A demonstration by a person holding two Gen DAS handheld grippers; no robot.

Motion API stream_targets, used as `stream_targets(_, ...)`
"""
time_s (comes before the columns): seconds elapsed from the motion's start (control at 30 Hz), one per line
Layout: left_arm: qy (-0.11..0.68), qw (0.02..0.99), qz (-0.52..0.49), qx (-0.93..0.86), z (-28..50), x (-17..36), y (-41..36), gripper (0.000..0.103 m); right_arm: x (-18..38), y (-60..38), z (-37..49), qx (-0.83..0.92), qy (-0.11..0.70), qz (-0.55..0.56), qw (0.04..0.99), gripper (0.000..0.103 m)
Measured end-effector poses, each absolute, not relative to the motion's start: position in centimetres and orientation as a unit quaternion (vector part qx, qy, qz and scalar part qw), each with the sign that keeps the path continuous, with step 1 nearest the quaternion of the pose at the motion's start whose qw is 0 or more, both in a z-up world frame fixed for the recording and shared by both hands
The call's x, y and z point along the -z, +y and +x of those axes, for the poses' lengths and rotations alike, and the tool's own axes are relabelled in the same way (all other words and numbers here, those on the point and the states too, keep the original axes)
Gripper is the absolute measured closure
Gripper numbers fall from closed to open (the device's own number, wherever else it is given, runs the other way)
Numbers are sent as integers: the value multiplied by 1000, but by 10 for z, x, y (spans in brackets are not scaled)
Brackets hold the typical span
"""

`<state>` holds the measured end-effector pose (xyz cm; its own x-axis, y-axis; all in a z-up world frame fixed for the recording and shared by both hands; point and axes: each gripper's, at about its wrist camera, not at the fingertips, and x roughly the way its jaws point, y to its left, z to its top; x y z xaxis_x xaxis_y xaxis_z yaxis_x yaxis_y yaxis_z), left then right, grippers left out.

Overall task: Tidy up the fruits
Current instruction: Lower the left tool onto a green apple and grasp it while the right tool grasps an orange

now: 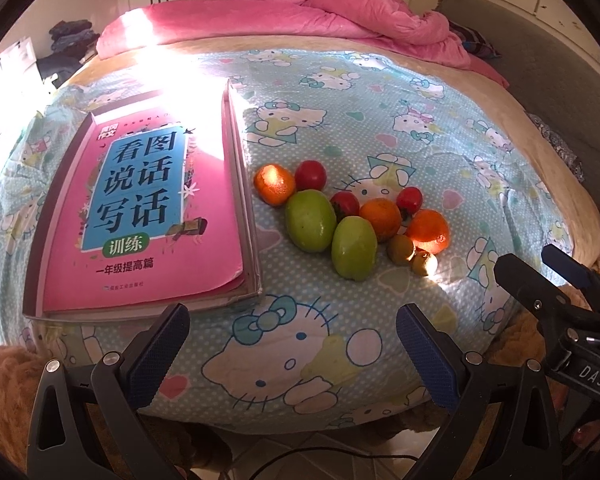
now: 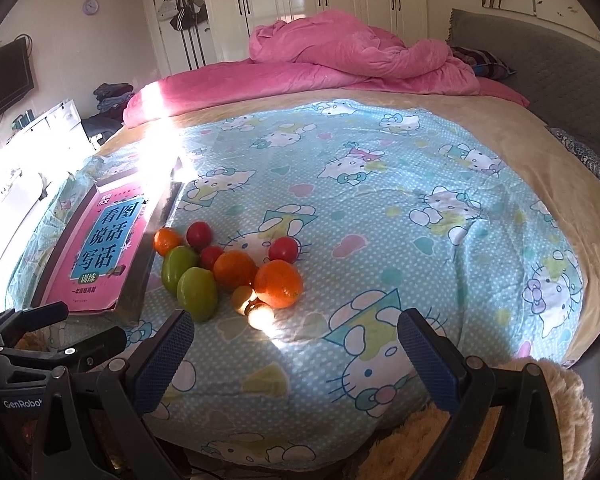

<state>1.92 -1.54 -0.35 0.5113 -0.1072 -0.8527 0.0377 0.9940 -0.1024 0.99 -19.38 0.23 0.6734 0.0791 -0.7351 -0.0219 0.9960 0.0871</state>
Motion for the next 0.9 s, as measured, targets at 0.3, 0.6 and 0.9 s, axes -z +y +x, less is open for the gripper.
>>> stream_targets(0.3, 508, 858, -51, 64, 37, 9, -29, 0, 9, -204, 49, -55, 445, 24, 894, 0)
stream_targets(0.6, 520, 847, -70, 82, 54, 18, -43, 5, 33, -199, 89, -104, 492, 19, 864, 1)
stream_targets(0.9, 530, 841, -85, 72, 70, 34, -43, 10, 47, -205, 97, -126, 509, 48, 850, 27)
